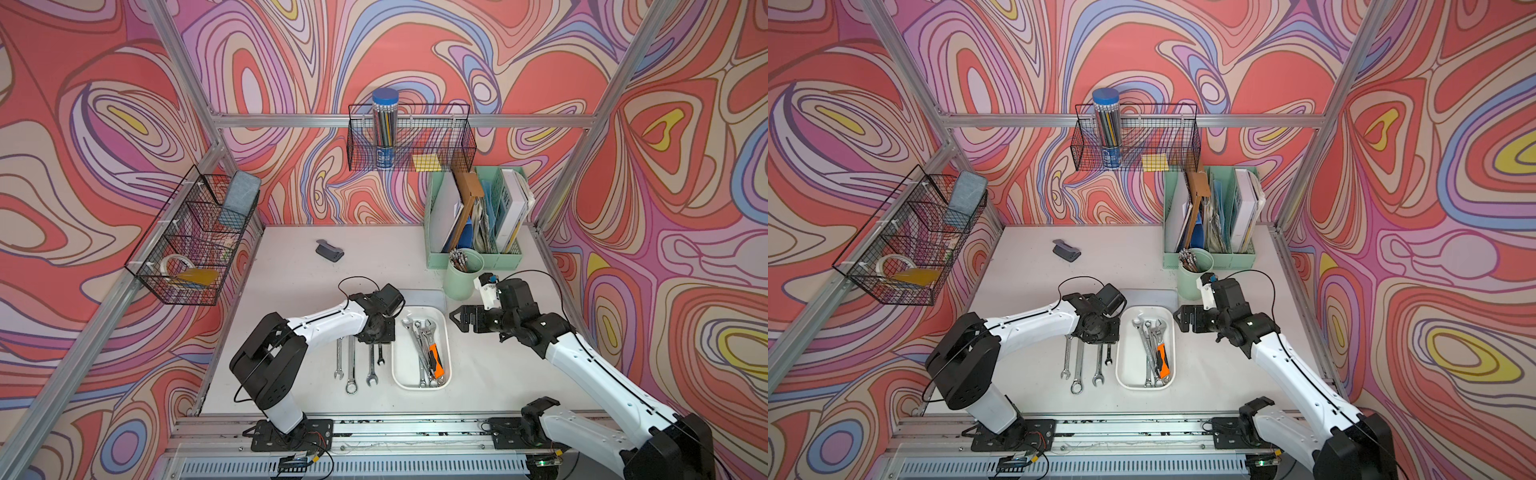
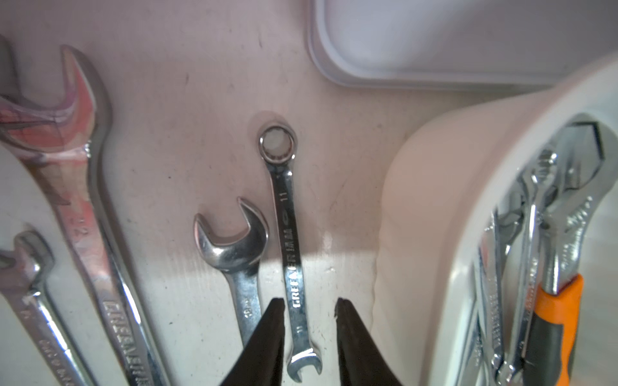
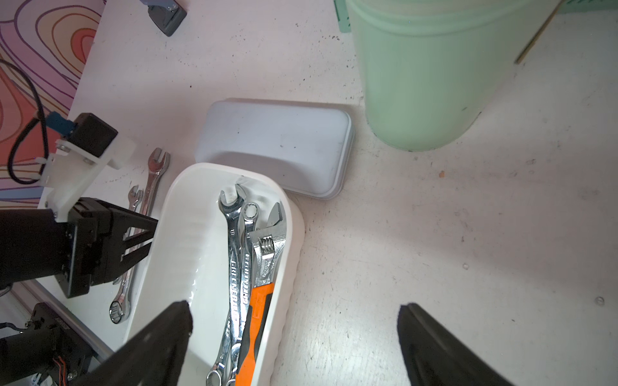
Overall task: Take out the wrench from the storage box
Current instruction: Move the storage box to the center of the board, then move the wrench to the center of the board.
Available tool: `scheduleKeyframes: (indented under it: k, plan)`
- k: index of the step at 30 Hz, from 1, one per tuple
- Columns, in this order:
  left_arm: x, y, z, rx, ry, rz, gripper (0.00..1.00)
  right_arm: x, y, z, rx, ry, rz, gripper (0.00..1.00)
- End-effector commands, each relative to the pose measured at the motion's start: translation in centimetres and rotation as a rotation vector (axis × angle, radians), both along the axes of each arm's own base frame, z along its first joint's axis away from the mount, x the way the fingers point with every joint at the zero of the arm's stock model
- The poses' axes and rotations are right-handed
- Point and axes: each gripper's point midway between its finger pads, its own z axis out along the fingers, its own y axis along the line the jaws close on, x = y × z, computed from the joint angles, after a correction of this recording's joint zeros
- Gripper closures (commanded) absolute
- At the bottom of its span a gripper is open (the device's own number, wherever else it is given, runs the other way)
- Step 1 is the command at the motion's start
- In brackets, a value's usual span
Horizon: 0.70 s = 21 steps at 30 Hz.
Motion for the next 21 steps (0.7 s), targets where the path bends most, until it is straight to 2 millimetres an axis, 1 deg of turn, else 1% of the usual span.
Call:
scheduleKeyframes:
  k: [1, 6, 10, 14, 21]
  plan:
    - [-0.1, 0.3, -1.9, 0.030, 0.018, -0.020, 0.69, 0.2, -0.3, 0.6, -0.006, -0.018, -0.004, 0.02]
    - [-0.3, 0.2, -2.9, 0.033, 0.034, -0.021, 0.73, 0.2, -0.4, 0.7, -0.012, -0.019, -0.007, 0.02]
    - [-0.9, 1.1, -3.6, 0.076, 0.060, -0.018, 0.73, 0.2, -0.4, 0.8, -0.011, -0.022, -0.007, 0.02]
    - [-1.6, 0.7, -4.1, 0.057, 0.078, -0.023, 0.73, 0.2, -0.3, 0.9, -0.007, -0.021, -0.007, 0.02]
    - [-2.7, -0.1, -4.4, 0.059, 0.092, -0.038, 0.77, 0.2, -0.4, 0.9, -0.009, -0.020, -0.007, 0.02]
